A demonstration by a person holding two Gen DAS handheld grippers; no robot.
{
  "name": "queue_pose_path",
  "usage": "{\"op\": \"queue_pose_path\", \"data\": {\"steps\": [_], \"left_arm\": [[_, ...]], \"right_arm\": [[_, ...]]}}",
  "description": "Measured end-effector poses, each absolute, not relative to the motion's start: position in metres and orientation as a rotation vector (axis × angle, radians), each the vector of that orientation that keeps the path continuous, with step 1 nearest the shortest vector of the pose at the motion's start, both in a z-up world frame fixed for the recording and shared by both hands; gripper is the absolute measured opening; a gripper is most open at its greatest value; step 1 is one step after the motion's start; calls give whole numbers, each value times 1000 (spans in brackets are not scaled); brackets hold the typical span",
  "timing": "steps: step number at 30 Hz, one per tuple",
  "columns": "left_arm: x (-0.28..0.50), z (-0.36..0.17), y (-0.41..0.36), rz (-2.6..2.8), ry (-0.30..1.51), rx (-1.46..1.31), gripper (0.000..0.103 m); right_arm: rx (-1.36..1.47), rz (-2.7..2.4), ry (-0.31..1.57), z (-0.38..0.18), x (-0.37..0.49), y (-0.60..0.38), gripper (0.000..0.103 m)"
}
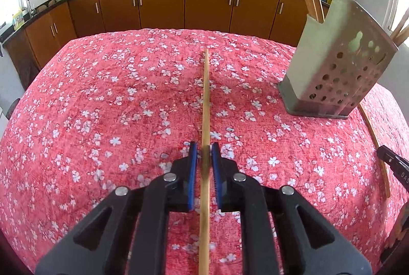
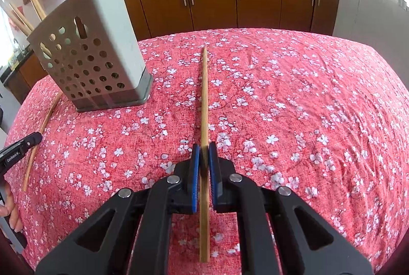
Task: Organize utensils
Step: 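Hold both grasped chopsticks and begin lifting them off the cloth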
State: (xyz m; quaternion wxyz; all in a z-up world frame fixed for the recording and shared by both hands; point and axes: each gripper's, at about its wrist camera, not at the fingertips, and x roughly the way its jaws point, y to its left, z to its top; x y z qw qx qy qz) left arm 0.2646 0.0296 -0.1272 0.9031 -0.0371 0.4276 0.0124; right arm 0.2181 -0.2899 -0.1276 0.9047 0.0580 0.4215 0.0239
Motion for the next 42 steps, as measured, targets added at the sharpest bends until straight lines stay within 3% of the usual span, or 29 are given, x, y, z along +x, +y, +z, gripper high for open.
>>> {"op": "queue_pose_path", "data": {"steps": [25, 42], "left_arm": [[260, -126, 31, -5, 881, -98, 18], [212, -126, 35, -35, 889, -13, 18]], "right_arm": [[130, 53, 871, -128, 219, -289, 9], [163, 86, 872, -125, 206, -295, 9]]}}
